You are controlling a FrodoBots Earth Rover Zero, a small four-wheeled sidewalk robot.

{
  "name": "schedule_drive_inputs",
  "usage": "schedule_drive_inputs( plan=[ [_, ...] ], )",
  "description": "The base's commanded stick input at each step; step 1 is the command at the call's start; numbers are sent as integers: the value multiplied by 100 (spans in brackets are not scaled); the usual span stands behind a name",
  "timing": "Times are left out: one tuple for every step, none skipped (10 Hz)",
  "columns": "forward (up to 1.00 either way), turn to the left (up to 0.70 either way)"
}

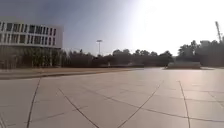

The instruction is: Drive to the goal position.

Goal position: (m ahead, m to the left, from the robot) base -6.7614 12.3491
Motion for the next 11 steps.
schedule_drive_inputs(
  plan=[
    [6, -5],
    [7, -5],
    [7, -5],
    [6, -5],
    [7, -5],
    [6, -5],
    [6, -5],
    [6, -4],
    [7, -5],
    [6, -5],
    [6, -5]
  ],
)
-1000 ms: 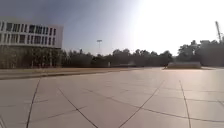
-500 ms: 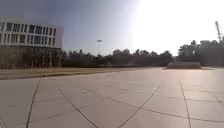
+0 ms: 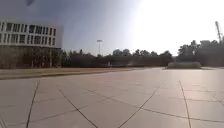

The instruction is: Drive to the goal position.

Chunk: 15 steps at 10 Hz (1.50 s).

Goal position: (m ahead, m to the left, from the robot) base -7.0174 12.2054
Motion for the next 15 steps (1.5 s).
schedule_drive_inputs(
  plan=[
    [7, -5],
    [7, -5],
    [6, -5],
    [6, -5],
    [7, -5],
    [7, -5],
    [6, -5],
    [6, -5],
    [6, -5],
    [7, -5],
    [6, -5],
    [6, -5],
    [6, -5],
    [7, -5],
    [7, -5]
  ],
)
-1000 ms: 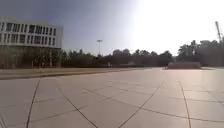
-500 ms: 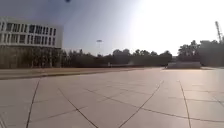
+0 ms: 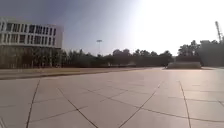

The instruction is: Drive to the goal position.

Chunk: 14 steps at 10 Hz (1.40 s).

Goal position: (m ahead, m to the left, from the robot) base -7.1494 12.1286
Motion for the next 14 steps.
schedule_drive_inputs(
  plan=[
    [6, -5],
    [6, -5],
    [6, -5],
    [6, -5],
    [7, -5],
    [6, -5],
    [7, -5],
    [6, -5],
    [7, -5],
    [7, -5],
    [6, -5],
    [6, -5],
    [6, -5],
    [7, -5]
  ],
)
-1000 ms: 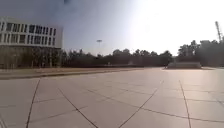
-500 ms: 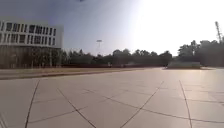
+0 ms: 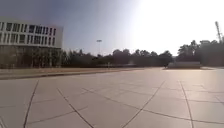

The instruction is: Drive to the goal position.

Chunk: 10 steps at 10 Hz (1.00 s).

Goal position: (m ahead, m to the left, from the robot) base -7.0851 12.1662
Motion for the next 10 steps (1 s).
schedule_drive_inputs(
  plan=[
    [6, -5],
    [6, -5],
    [6, -5],
    [7, -5],
    [6, -5],
    [7, -5],
    [6, -5],
    [6, -5],
    [6, -5],
    [6, -5]
  ],
)
